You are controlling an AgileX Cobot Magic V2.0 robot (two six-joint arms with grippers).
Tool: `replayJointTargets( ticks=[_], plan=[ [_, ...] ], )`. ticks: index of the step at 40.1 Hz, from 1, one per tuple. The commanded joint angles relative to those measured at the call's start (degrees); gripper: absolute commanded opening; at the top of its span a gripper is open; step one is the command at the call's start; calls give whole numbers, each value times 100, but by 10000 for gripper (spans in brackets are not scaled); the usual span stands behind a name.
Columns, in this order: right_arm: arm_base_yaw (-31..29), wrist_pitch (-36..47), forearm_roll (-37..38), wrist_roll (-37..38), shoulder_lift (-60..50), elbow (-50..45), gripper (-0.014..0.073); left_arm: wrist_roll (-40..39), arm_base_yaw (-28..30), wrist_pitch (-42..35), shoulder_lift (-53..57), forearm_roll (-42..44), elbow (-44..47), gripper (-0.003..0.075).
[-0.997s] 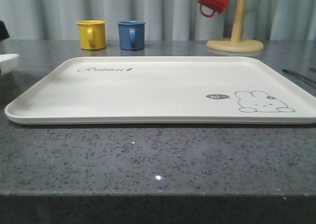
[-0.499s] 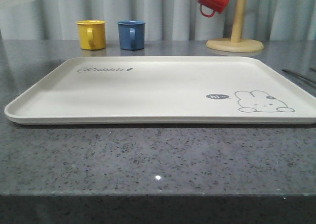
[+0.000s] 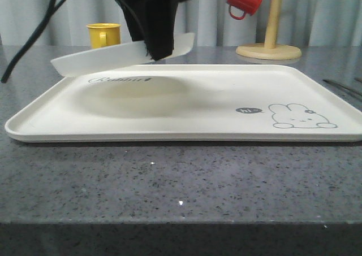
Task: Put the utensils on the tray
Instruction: 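Lift the white plate and lower it onto the tray, then release, then raise the left gripper away from the plate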
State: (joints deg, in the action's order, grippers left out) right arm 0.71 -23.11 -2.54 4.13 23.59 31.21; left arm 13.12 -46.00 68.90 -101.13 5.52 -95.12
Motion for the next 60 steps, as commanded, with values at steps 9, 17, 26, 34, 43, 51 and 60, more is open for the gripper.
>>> replayJointTargets(
  ticks=[9,17,26,34,43,51,60],
  plan=[
    [-31,404,14,-35,79,210,593,-53,-44,-151,20,-312,-170,-17],
    [-31,404,14,-35,79,210,593,-53,-44,-32,-190,-384,-170,-16],
    [-31,404,14,-35,79,210,593,-53,4,19,-269,-490,-170,62],
    [-31,404,14,-35,79,210,593,-53,4,29,-257,-771,-195,298],
    [-31,404,14,-35,79,210,593,-53,4,396,-203,-857,-798,294],
    [-31,404,14,-35,79,210,593,-62,304,396,167,-845,-1018,188],
    [-31,404,14,-35,79,210,593,-206,1211,396,884,-845,-802,166]
  ],
)
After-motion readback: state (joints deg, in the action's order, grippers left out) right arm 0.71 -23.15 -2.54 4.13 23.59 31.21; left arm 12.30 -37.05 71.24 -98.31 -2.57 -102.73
